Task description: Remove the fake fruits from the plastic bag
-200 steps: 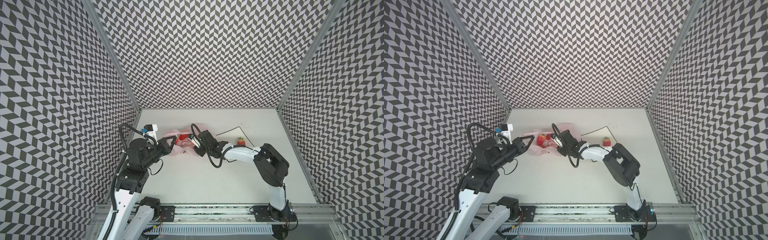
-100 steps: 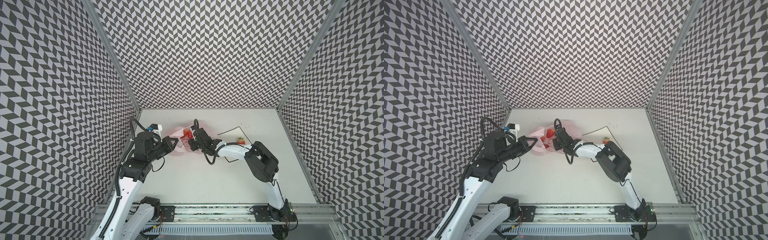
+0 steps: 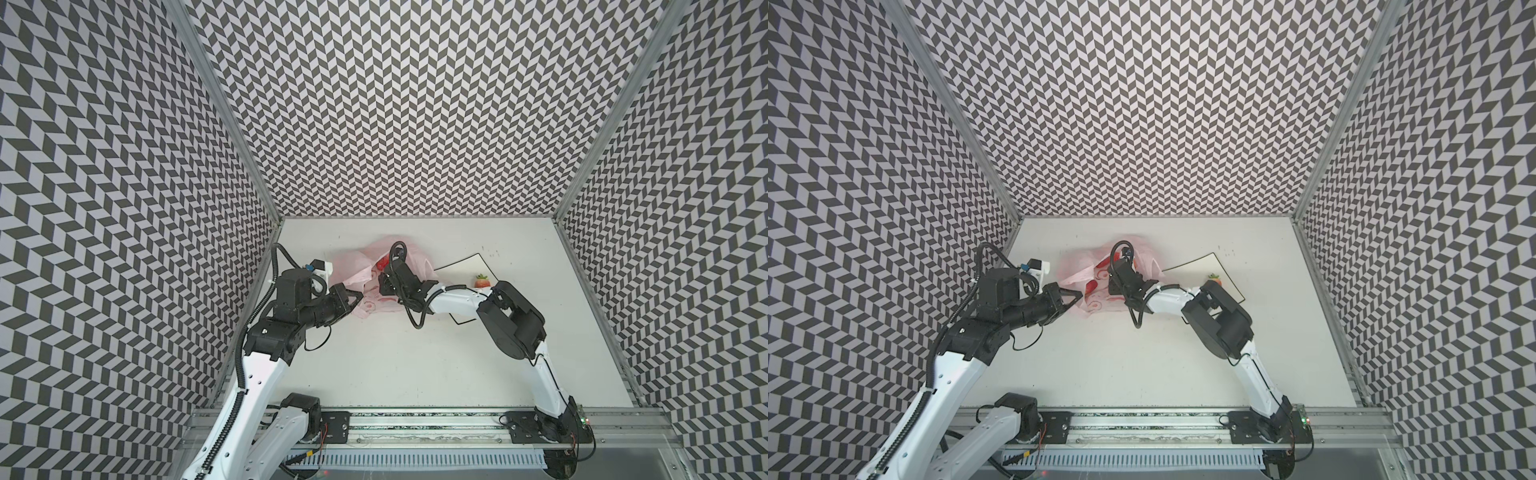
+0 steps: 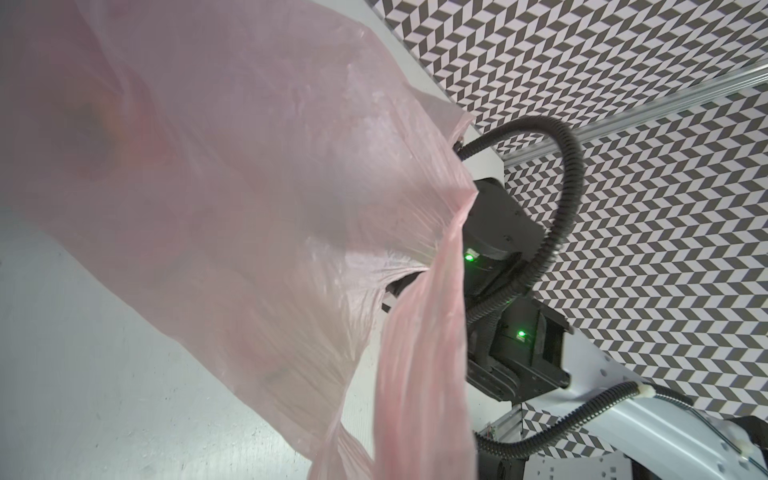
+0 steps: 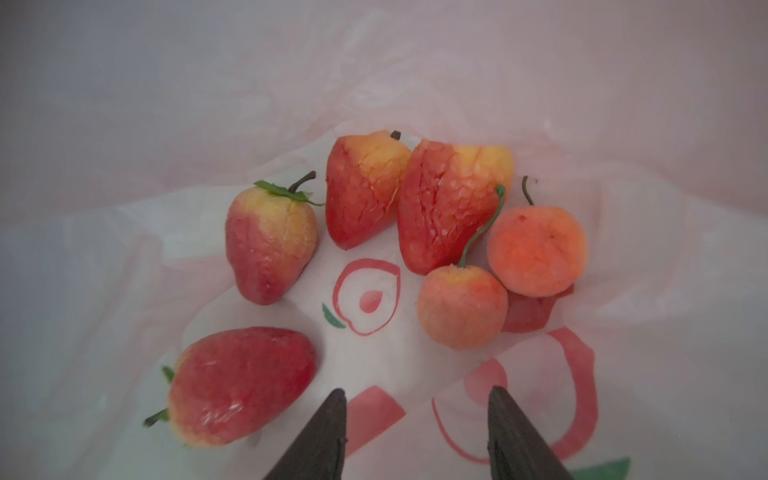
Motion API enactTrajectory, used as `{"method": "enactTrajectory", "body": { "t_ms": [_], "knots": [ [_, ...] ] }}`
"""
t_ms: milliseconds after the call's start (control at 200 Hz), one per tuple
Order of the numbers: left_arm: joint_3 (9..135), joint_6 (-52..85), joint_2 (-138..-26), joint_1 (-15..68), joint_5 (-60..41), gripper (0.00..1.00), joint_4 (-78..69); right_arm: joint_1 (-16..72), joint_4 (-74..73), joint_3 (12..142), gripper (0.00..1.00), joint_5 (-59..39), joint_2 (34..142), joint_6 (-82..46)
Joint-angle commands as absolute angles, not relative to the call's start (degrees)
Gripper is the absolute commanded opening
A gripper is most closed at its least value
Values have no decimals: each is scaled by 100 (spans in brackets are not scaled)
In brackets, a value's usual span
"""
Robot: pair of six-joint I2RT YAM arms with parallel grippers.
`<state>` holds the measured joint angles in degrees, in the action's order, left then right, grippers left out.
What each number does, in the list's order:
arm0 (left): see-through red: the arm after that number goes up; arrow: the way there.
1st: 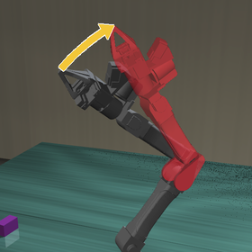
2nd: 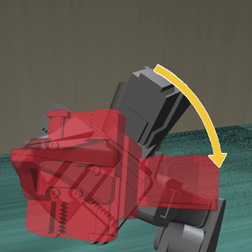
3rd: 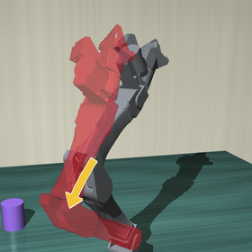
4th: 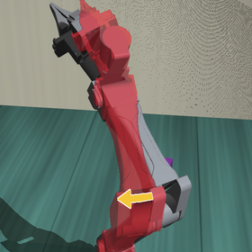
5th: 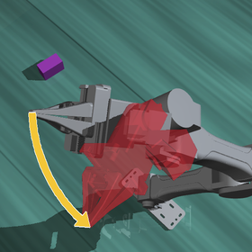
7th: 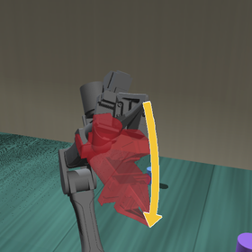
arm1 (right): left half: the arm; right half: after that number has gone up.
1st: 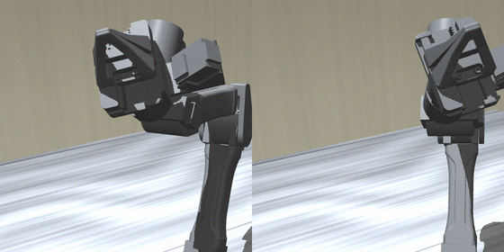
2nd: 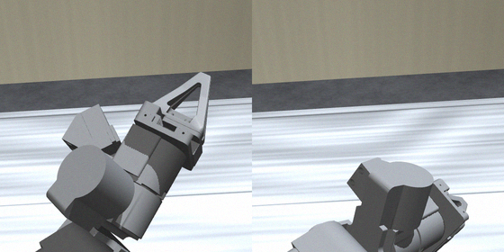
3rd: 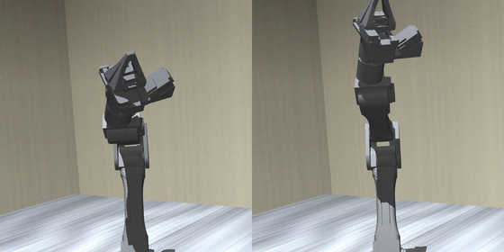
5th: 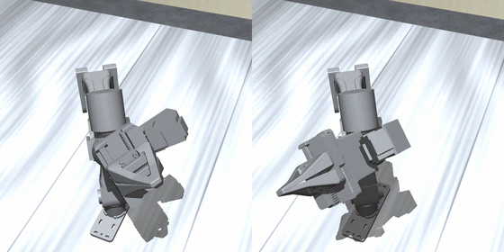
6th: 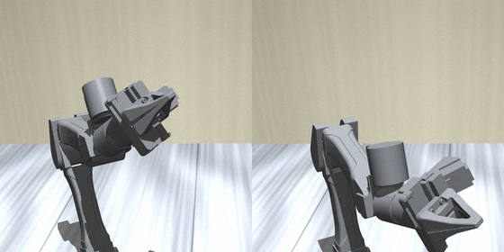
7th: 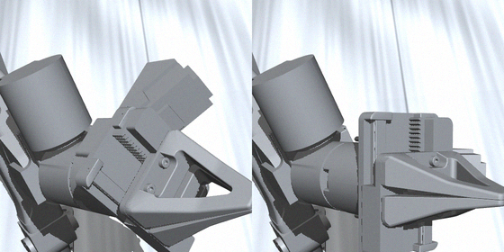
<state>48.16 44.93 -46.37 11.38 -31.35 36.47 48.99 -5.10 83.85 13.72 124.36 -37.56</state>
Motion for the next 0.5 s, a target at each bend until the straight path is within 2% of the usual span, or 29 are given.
{"method": "enactTrajectory", "body": {
  "t_ms": [0,290,401,491],
  "knots": [
    [4543,4747,-4401,1269,-3350,0,3845,4904,-1343,7981,52,986,11808,-4387],
    [3774,5660,-3790,2531,-2866,0,3388,4867,-1932,7618,48,489,11856,-5389],
    [3666,5724,-3684,2764,-2698,0,3208,4869,-2021,7831,48,198,12089,-5361],
    [3621,5654,-3622,2794,-2604,0,3091,4861,-2176,7876,48,349,12246,-5302]
  ]
}}
